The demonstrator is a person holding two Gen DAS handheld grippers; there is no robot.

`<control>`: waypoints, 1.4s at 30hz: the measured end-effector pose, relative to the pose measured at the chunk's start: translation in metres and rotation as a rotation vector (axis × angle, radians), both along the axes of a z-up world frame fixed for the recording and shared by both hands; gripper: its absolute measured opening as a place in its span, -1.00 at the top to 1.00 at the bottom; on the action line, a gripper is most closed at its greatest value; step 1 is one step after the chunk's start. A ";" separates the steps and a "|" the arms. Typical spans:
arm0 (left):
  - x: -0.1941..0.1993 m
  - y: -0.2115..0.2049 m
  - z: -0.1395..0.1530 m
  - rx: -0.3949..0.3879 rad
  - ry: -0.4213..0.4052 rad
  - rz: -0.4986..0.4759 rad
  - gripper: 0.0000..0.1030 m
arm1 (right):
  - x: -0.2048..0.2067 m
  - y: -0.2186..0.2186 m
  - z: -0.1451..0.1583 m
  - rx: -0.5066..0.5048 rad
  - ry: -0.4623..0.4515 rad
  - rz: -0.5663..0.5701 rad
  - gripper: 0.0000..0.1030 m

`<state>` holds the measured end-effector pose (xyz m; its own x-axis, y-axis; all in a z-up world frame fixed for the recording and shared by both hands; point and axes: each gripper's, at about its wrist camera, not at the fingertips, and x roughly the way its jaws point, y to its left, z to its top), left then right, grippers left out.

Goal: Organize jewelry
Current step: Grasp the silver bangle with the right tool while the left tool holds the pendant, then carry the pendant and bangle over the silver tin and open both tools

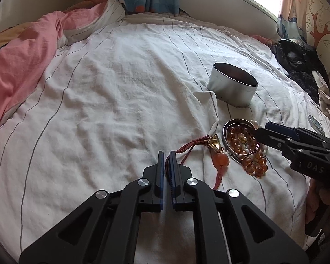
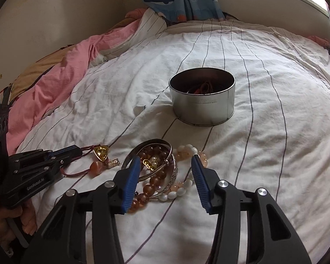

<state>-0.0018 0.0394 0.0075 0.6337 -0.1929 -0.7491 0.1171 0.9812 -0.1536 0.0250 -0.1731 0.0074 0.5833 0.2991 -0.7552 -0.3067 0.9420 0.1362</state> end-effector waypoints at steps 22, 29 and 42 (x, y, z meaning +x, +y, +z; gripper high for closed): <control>-0.009 -0.012 0.008 0.051 -0.032 -0.041 0.76 | -0.041 -0.060 -0.004 0.071 0.075 -0.116 0.42; -0.007 -0.022 0.003 0.057 -0.030 -0.097 -0.05 | -0.042 -0.049 -0.015 0.009 0.072 -0.078 0.26; -0.021 -0.040 0.054 -0.022 -0.146 -0.225 0.97 | -0.049 -0.068 0.013 0.156 -0.029 -0.110 0.92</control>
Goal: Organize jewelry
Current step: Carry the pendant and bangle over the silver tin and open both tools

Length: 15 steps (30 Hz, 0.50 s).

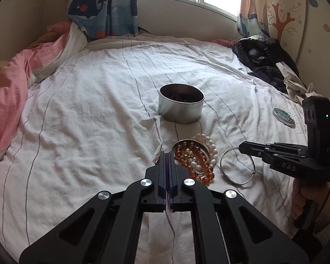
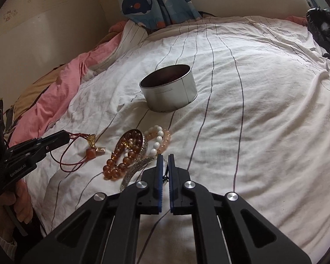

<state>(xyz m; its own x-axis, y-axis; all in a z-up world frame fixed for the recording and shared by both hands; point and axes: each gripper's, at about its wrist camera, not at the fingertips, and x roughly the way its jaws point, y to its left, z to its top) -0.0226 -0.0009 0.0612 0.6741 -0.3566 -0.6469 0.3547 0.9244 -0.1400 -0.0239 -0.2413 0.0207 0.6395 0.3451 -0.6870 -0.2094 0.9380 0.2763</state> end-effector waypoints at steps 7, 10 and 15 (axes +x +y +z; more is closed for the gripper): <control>0.010 -0.016 0.017 0.004 -0.025 -0.034 0.97 | 0.001 -0.008 0.007 0.024 -0.019 -0.020 0.99; 0.012 -0.016 0.018 0.004 -0.028 -0.030 0.97 | 0.001 -0.011 0.007 0.028 -0.023 -0.029 0.99; 0.015 -0.015 0.021 -0.002 -0.025 -0.033 0.97 | 0.002 -0.002 0.002 0.012 0.045 0.041 0.99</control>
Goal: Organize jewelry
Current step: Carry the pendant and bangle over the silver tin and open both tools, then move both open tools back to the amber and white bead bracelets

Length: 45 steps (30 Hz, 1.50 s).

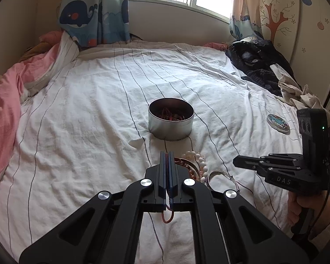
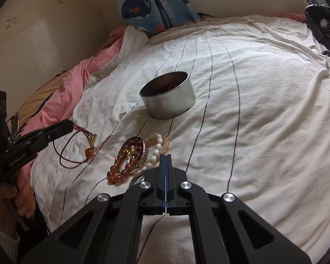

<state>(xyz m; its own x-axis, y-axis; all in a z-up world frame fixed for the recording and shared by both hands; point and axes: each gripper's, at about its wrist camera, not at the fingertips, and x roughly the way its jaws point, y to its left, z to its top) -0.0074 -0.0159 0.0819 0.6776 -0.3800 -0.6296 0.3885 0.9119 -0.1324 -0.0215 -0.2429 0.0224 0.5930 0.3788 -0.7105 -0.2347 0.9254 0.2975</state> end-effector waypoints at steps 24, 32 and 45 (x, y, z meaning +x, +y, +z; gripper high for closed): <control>0.029 -0.017 0.013 -0.074 -0.018 -0.016 0.97 | 0.022 0.019 0.017 -0.113 -0.093 0.014 -0.15; 0.077 -0.038 0.024 -0.150 -0.022 -0.018 0.97 | 0.060 0.024 0.029 -0.150 -0.145 0.026 -0.15; 0.178 -0.055 -0.031 -0.132 0.159 0.076 0.92 | 0.124 0.035 0.027 -0.231 -0.187 0.090 -0.15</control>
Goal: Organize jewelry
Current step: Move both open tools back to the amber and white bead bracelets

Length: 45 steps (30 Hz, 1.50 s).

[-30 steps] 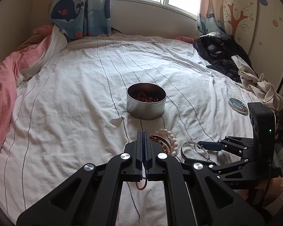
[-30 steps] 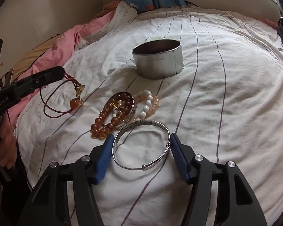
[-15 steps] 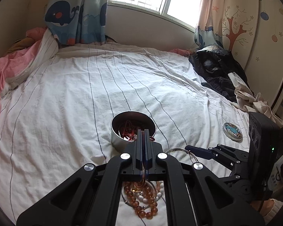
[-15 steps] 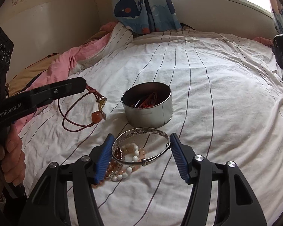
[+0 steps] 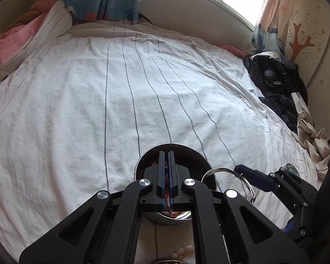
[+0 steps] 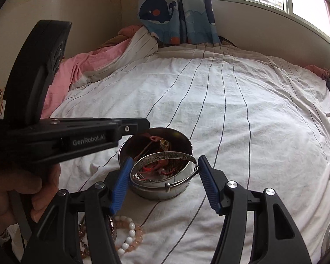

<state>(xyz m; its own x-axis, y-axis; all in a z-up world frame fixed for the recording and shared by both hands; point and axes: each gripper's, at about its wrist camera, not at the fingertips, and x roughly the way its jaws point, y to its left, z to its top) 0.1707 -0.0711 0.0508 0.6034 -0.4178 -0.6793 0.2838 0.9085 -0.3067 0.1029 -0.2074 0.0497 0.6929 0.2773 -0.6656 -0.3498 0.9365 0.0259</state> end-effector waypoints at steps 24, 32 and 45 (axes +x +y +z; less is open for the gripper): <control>-0.157 0.038 -0.009 0.193 -0.066 0.012 0.18 | -0.111 -0.027 -0.053 0.049 0.232 -0.194 -0.31; -0.184 0.050 -0.048 0.196 -0.068 0.087 0.11 | -0.114 -0.019 -0.060 0.006 0.192 -0.201 -0.34; -0.187 0.049 -0.046 0.205 -0.090 0.080 0.02 | -0.114 -0.015 -0.062 -0.017 0.178 -0.194 -0.47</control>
